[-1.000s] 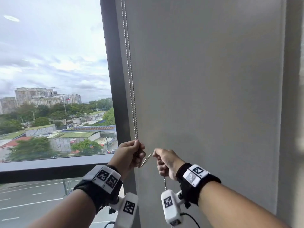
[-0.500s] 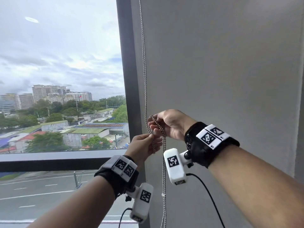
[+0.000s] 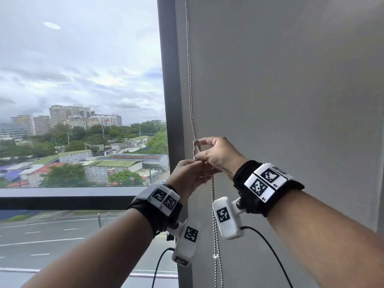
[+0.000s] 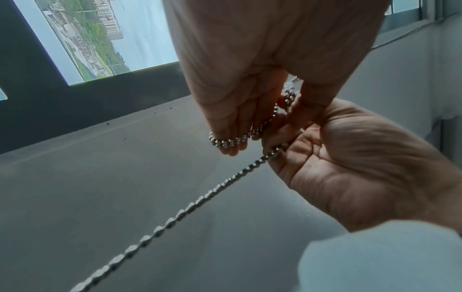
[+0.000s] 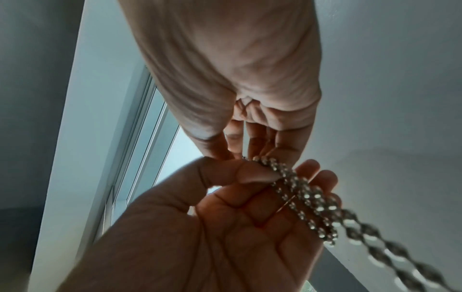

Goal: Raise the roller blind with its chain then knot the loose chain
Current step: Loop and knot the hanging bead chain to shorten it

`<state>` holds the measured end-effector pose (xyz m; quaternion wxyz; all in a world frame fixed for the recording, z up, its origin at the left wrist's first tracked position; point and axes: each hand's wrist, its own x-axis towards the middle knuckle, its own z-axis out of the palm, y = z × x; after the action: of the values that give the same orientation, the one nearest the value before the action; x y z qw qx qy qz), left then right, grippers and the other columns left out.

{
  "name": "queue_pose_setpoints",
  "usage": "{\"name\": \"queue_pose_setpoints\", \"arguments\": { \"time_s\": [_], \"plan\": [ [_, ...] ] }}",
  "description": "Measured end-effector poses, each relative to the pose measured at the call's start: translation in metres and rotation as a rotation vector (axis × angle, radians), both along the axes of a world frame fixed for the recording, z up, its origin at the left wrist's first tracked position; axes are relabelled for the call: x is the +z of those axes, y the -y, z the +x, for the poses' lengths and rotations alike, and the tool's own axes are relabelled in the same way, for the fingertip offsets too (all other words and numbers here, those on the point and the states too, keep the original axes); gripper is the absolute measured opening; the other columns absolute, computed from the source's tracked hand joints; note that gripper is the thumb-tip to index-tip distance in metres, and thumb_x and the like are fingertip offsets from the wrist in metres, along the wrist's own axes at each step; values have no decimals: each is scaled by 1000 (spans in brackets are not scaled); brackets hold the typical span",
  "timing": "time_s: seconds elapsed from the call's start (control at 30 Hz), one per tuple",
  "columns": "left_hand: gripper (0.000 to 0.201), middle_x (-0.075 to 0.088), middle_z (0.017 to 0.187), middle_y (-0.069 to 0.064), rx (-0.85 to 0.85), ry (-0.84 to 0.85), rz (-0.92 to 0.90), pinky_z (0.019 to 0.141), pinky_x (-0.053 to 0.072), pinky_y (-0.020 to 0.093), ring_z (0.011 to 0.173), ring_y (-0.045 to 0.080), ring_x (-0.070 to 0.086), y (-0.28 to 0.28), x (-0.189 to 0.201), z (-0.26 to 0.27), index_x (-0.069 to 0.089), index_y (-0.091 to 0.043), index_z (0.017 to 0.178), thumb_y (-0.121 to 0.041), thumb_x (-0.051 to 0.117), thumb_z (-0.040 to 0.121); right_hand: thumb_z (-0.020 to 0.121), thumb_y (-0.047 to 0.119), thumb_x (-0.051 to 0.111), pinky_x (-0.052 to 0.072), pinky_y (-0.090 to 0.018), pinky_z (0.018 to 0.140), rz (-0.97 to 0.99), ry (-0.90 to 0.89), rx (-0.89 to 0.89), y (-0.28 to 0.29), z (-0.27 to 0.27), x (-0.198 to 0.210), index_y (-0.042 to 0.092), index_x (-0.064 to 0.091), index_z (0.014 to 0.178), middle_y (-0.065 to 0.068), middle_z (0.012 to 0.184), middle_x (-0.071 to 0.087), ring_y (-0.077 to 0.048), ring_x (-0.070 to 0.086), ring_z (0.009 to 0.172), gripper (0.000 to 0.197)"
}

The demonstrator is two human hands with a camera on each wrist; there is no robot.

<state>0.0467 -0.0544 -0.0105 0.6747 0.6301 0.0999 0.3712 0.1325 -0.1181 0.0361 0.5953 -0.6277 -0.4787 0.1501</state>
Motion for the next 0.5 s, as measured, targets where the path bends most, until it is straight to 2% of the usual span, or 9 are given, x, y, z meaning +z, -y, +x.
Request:
{"name": "queue_pose_setpoints", "arguments": {
  "time_s": [0.07, 0.17, 0.23, 0.33, 0.5],
  "plan": [
    [13, 68, 73, 16, 39, 9, 1, 66, 53, 24, 66, 20, 64, -1, -2, 1, 64, 6, 85, -2, 53, 85, 78, 2, 70, 54, -30, 62, 11, 44, -35, -1, 1, 0, 19, 70, 112, -6, 81, 68, -17, 62, 63, 38],
    [20, 65, 78, 21, 53, 18, -37, 75, 50, 35, 70, 27, 60, -1, 0, 0, 66, 1, 82, -12, 51, 81, 74, 2, 71, 51, -30, 53, 25, 92, -52, -2, 1, -1, 21, 72, 104, -4, 81, 66, -18, 61, 61, 35],
    [21, 64, 76, 21, 54, 17, -39, 76, 46, 39, 70, 31, 59, 1, 1, -1, 67, -2, 75, -15, 50, 78, 73, 3, 70, 51, -29, 54, 34, 139, -70, -4, 2, -2, 22, 72, 92, -3, 81, 67, -19, 63, 64, 27],
    [24, 66, 76, 23, 71, 5, -21, 72, 48, 37, 68, 31, 64, 3, 1, -2, 66, -2, 72, -16, 50, 84, 74, 4, 70, 56, -30, 61, 49, 216, -104, -4, 4, -1, 24, 70, 80, -1, 78, 68, -17, 63, 66, 21],
    [26, 70, 79, 22, 110, -9, 52, 70, 49, 35, 71, 29, 68, 3, -4, -1, 69, -1, 74, -22, 60, 86, 72, 10, 75, 60, -33, 78, 58, 296, -139, -5, 6, -1, 26, 73, 77, -2, 79, 74, -21, 72, 78, 17]
  ]
}}
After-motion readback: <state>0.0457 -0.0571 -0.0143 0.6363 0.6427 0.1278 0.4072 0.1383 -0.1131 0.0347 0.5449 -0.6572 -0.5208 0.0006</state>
